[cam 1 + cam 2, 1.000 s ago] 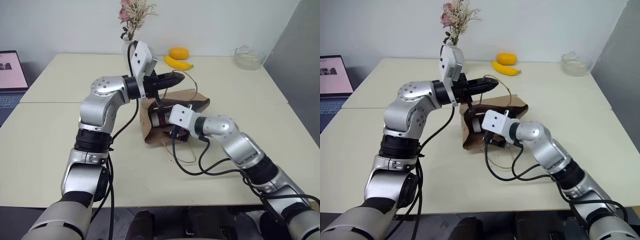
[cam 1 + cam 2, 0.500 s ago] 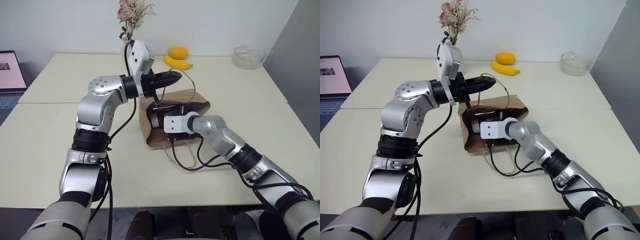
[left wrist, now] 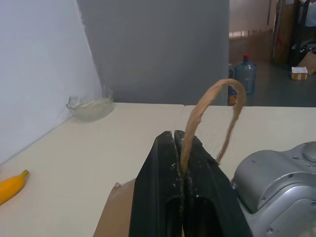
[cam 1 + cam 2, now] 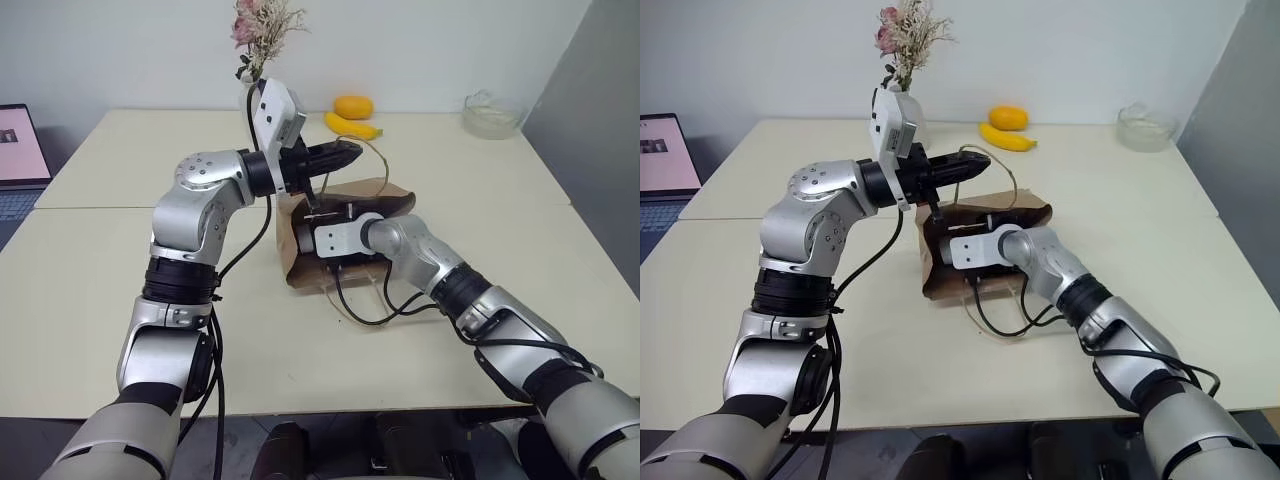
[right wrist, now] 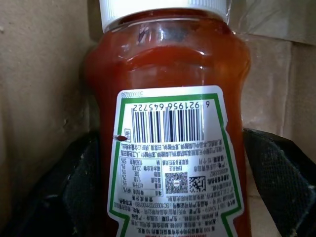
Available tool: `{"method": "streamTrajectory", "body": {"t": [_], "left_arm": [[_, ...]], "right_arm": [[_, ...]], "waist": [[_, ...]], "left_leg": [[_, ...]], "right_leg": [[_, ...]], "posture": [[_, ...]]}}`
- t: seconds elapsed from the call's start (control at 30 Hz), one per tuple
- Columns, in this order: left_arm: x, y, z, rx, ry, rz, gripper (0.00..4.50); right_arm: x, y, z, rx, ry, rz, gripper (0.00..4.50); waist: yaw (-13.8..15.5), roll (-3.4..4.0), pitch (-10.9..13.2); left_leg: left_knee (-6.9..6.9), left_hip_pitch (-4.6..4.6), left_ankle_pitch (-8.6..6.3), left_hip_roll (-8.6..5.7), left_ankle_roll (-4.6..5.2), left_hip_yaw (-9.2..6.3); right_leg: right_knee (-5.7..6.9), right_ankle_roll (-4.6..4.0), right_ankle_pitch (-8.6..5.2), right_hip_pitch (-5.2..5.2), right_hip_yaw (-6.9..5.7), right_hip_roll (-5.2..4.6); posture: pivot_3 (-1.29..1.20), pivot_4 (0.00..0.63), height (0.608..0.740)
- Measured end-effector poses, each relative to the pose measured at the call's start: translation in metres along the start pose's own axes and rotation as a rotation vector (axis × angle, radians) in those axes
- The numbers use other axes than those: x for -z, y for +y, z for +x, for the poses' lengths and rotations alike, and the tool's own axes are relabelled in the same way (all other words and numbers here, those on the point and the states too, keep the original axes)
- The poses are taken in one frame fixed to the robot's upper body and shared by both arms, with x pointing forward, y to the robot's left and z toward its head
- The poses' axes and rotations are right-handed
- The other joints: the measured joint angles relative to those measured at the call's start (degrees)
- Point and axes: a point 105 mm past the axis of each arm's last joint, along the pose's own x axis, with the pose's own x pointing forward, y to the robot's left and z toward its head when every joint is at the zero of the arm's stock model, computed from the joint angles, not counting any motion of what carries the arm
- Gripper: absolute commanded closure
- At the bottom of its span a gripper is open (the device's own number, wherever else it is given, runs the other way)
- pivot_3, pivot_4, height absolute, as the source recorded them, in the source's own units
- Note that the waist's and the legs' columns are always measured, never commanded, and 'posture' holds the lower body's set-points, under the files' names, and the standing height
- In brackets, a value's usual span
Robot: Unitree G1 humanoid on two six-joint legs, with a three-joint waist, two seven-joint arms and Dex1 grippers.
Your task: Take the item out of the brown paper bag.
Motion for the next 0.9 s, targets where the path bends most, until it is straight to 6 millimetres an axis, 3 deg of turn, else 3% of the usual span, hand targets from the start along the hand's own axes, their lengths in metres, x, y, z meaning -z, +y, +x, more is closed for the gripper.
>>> {"method": "streamTrajectory", "body": {"t": [0.07,0.1,0.5,0.73,0.9], "left_arm": [[0.000,0.000,0.000,-0.001,0.000,0.000,4.50],[0.000,0.000,0.000,-0.001,0.000,0.000,4.50],[-0.001,0.001,-0.001,-0.004,-0.001,0.012,4.50],[0.000,0.005,-0.004,-0.020,0.005,0.019,4.50],[0.003,0.007,-0.005,-0.031,0.013,0.031,4.50]], "right_arm": [[0.001,0.001,0.002,-0.017,-0.001,0.001,1.20],[0.002,0.001,0.003,-0.021,-0.002,0.006,1.26],[0.002,-0.002,-0.003,0.006,-0.057,0.026,1.27],[-0.013,0.009,-0.029,0.002,-0.218,0.128,1.27],[-0.010,0.010,-0.048,-0.003,-0.235,0.126,1.27]], "waist": [[-0.03,0.00,0.00],[-0.04,0.00,-0.01],[0.05,0.01,-0.03],[0.09,0.05,0.00],[0.11,0.06,0.04]], "left_leg": [[0.00,0.07,0.00,0.00,0.00,0.01],[0.00,0.08,0.00,0.00,0.00,0.01],[0.00,-0.07,0.00,0.01,0.00,-0.03],[-0.03,-0.28,0.00,0.00,0.00,-0.10],[-0.04,-0.31,-0.01,-0.05,0.00,-0.12]], "right_leg": [[0.04,-0.01,0.01,0.04,0.01,0.00],[0.05,-0.01,0.01,0.04,0.01,0.01],[0.00,-0.01,0.01,-0.04,-0.01,0.00],[-0.06,-0.01,0.01,-0.19,-0.04,-0.20],[-0.07,0.00,0.00,-0.20,-0.08,-0.22]], "posture": [[0.00,0.150,0.740],[0.00,0.150,0.740],[0.00,0.150,0.740],[0.00,0.150,0.740],[0.00,0.150,0.740]]}}
